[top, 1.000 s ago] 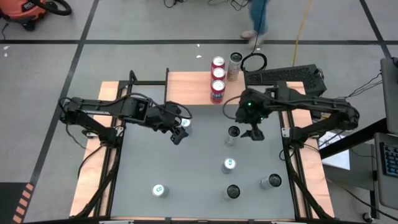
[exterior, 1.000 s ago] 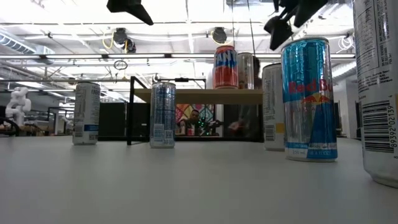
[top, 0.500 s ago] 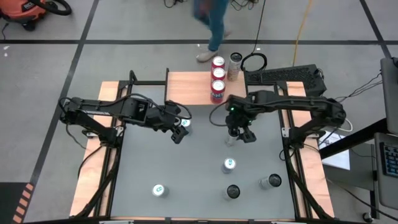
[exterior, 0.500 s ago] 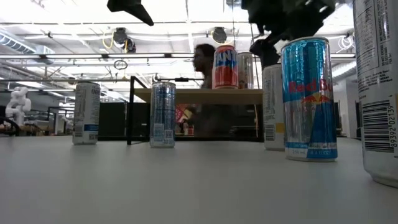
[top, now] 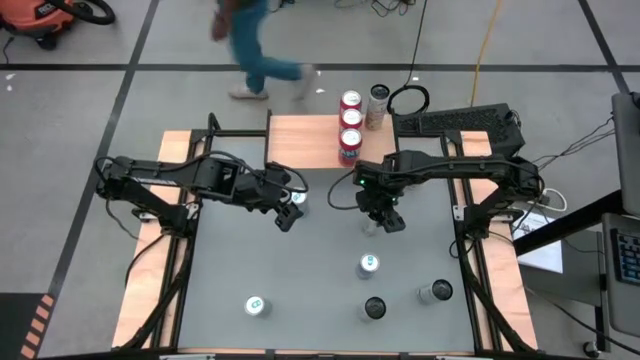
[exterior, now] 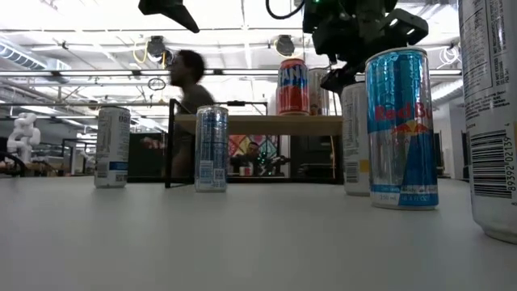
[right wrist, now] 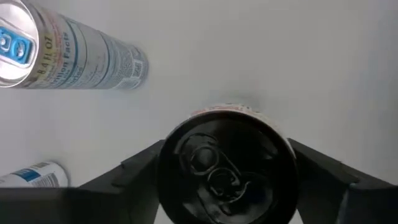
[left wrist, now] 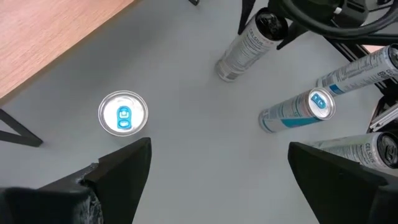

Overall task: Place canned beverage on shelf
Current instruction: Put the top yellow soda can on the shelf aligned with the other yellow soda can

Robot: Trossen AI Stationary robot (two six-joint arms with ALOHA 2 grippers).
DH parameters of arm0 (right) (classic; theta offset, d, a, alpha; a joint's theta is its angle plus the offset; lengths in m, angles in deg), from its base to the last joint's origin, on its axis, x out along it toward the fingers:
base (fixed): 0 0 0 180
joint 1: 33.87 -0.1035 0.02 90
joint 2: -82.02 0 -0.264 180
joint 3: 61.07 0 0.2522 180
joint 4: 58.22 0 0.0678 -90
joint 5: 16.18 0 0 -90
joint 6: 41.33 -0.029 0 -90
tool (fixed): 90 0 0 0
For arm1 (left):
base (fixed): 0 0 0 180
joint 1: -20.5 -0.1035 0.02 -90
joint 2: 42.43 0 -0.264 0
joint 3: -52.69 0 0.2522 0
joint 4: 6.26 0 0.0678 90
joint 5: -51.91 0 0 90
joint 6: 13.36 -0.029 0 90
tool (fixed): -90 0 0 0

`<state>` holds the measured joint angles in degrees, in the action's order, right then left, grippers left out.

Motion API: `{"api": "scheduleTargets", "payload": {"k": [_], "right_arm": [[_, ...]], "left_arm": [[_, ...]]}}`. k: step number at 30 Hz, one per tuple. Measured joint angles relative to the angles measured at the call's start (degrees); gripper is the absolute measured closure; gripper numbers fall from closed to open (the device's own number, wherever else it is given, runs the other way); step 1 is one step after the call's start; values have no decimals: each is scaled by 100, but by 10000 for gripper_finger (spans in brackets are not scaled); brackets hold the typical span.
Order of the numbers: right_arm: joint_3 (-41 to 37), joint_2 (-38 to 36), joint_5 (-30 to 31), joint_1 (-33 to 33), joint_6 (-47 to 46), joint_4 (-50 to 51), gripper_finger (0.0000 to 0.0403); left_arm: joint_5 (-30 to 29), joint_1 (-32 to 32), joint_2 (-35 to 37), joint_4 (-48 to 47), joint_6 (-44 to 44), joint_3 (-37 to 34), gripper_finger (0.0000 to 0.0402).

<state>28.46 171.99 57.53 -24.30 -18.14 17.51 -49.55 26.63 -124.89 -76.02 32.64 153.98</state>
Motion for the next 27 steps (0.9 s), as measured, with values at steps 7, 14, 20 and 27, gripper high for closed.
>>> {"api": "scheduleTargets", "payload": {"k": [7, 14, 20, 27], "right_arm": [[26, 66, -22, -4, -3, 23, 199], [279, -57, -32, -11, -564, 373, 200], [1130, -116, -53, -11, -980, 835, 202], [2115, -134, -483, -7, -1471, 1109, 200]], "left_arm": [[-1, -4, 0, -2, -31, 0, 22], [-206, -4, 0, -2, -28, 0, 22], [-404, -4, 0, 52, -42, 0, 22], [-471, -4, 0, 541, -318, 0, 22]]}}
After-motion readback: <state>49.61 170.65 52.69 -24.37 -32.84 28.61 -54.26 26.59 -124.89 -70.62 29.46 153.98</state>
